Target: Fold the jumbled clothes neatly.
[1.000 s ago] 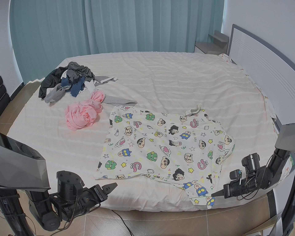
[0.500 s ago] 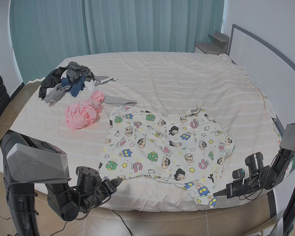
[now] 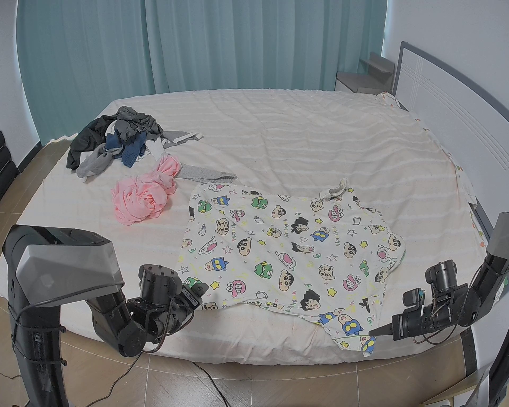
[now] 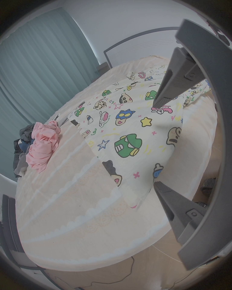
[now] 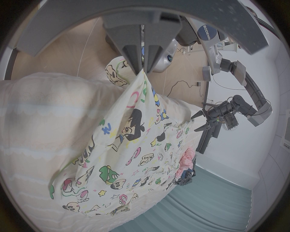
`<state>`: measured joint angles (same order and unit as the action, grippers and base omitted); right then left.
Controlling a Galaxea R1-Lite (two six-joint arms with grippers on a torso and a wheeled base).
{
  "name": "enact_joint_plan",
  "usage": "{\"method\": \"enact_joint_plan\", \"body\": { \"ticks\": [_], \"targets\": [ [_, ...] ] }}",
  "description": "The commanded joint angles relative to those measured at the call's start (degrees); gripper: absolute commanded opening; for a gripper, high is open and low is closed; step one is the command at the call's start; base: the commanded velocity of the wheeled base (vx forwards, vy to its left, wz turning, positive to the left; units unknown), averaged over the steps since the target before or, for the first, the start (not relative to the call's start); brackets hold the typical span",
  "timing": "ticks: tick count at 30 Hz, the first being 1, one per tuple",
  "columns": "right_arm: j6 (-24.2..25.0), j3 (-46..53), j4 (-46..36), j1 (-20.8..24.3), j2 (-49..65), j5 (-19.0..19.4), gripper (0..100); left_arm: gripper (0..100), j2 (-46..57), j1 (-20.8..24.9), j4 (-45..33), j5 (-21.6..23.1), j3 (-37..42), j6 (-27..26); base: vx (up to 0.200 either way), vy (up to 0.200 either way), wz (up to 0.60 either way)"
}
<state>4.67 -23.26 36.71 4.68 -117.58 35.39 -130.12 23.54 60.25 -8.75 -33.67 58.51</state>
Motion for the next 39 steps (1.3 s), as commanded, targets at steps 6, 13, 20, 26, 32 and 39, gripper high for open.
{"method": "enact_joint_plan", "body": {
  "ticks": [6,13,20,26,32,39],
  "targets": [
    [0.2,0.0,0.0,0.1,0.2,0.0,0,100,-0.5,-0.3,0.0,0.2,-0.4,0.1,0.000,0.000,0.00],
    [0.2,0.1,0.0,0.1,-0.2,0.0,0,100,-2.9,-0.7,-1.4,0.5,-2.7,0.1,0.000,0.000,0.00],
    [0.3,0.1,0.0,0.1,-0.1,0.0,0,100,-3.2,-1.1,-3.0,0.3,-4.7,0.1,0.000,0.000,0.00],
    [0.3,0.1,0.0,0.0,-0.2,0.0,0,0,-3.0,-1.9,-3.0,0.2,-5.3,0.1,0.000,0.000,0.00],
    [0.3,0.4,0.0,-0.6,-0.5,0.0,0,0,-2.9,-3.1,-3.1,0.1,-4.5,0.0,0.000,0.000,0.00],
    [0.4,0.5,0.0,-1.4,-0.5,0.0,0,0,1.2,-4.6,-3.0,0.1,-2.2,-0.2,0.000,0.000,0.00]
  ]
}}
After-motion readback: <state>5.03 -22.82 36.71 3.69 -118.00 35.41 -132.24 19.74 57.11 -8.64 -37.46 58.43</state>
